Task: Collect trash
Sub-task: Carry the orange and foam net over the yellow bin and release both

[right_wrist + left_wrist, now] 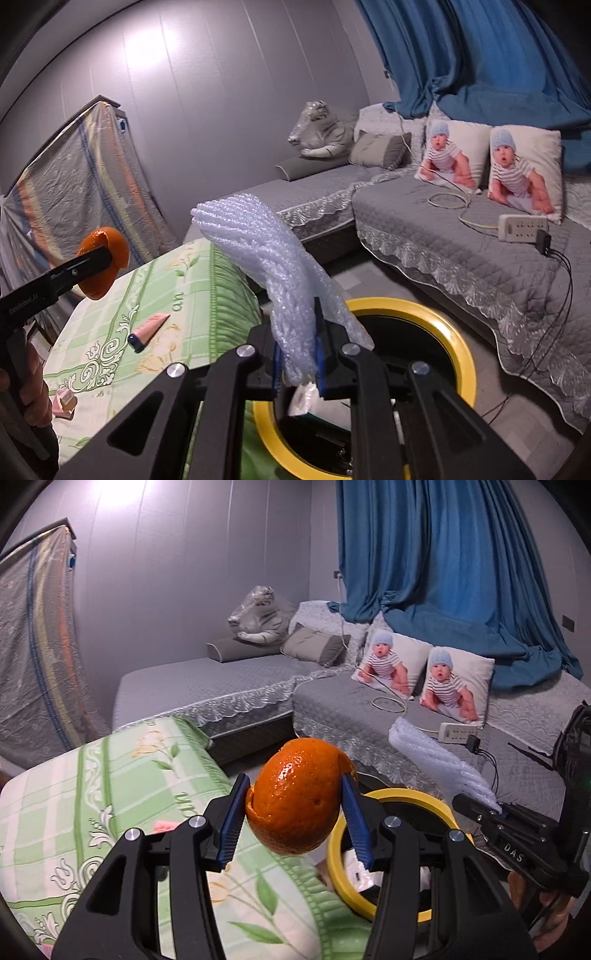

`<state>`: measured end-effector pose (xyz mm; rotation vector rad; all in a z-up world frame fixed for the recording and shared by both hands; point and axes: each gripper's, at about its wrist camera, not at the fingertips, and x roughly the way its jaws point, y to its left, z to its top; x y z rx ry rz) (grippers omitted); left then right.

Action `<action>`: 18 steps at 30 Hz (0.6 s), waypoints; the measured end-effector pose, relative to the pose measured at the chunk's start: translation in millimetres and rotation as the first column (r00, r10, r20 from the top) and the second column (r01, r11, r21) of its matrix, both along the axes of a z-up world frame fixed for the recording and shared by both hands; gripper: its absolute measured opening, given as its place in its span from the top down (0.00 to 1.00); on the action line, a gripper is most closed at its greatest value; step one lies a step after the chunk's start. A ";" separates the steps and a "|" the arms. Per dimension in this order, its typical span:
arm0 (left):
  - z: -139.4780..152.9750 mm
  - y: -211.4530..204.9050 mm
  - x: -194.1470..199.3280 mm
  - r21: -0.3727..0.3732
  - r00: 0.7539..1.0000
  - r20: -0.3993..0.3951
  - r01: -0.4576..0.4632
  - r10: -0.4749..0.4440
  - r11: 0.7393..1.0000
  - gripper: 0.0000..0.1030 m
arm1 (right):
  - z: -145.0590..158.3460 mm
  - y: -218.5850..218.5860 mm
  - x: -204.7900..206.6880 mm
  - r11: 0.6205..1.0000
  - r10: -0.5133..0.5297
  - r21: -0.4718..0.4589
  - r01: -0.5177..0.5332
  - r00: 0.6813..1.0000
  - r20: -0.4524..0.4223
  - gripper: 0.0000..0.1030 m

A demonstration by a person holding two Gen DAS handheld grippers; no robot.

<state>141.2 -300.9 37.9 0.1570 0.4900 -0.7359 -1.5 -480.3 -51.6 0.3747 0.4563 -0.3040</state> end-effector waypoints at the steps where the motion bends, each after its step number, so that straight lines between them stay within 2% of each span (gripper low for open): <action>1: -1.7 -5.0 -0.6 0.002 1.000 -0.004 0.008 -0.008 1.000 0.54 | -2.8 -3.4 -2.1 1.000 -0.010 0.000 0.010 1.000 -0.006 0.88; 4: -8.4 -21.6 -2.9 0.012 0.999 -0.012 0.040 -0.040 0.999 0.54 | -12.1 -11.5 -3.5 0.998 -0.054 -0.011 0.054 0.998 -0.041 0.88; 18: -57.8 -85.1 5.2 0.072 0.991 -0.064 0.124 -0.120 0.990 0.53 | -59.3 -51.2 3.7 0.985 -0.137 0.079 0.153 0.974 -0.183 0.88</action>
